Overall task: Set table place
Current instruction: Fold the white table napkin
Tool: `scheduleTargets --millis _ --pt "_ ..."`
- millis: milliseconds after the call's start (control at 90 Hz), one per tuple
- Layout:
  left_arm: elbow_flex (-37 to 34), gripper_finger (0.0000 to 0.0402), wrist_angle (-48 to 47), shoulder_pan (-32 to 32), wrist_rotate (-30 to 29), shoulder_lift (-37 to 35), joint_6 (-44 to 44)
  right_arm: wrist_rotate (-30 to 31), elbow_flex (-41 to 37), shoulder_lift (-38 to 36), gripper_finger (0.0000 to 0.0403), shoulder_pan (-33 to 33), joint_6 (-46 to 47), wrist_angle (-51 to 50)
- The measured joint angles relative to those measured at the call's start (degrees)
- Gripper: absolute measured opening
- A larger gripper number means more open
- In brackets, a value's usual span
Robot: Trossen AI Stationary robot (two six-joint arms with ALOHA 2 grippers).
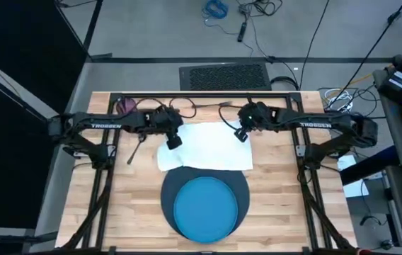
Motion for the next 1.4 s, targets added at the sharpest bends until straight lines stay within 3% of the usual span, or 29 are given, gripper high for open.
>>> scheduleTargets --millis 422,856,1011,1178,1400 --pt "0.00 0.0000 -3.41 5.17 2.72 0.03 2.63 0.19 0.02 3.48 0.0000 -5.10 -2.42 1.34" --pt "0.02 0.0000 -2.80 5.53 2.72 0.03 2.96 0.15 0.04 3.48 0.0005 -7.32 -4.21 3.33" --pt "0.02 0.0009 -2.99 5.53 4.94 0.03 2.81 0.15 0.04 3.48 0.0032 -7.34 -4.15 3.32" --pt "0.02 0.0055 -2.97 5.53 5.74 0.03 2.92 0.15 0.04 3.48 0.0082 -7.34 -4.09 3.29" --pt "0.04 0.0120 -0.87 5.59 -1.22 0.03 2.42 0.14 0.04 3.48 0.0142 -7.34 -4.06 5.38"
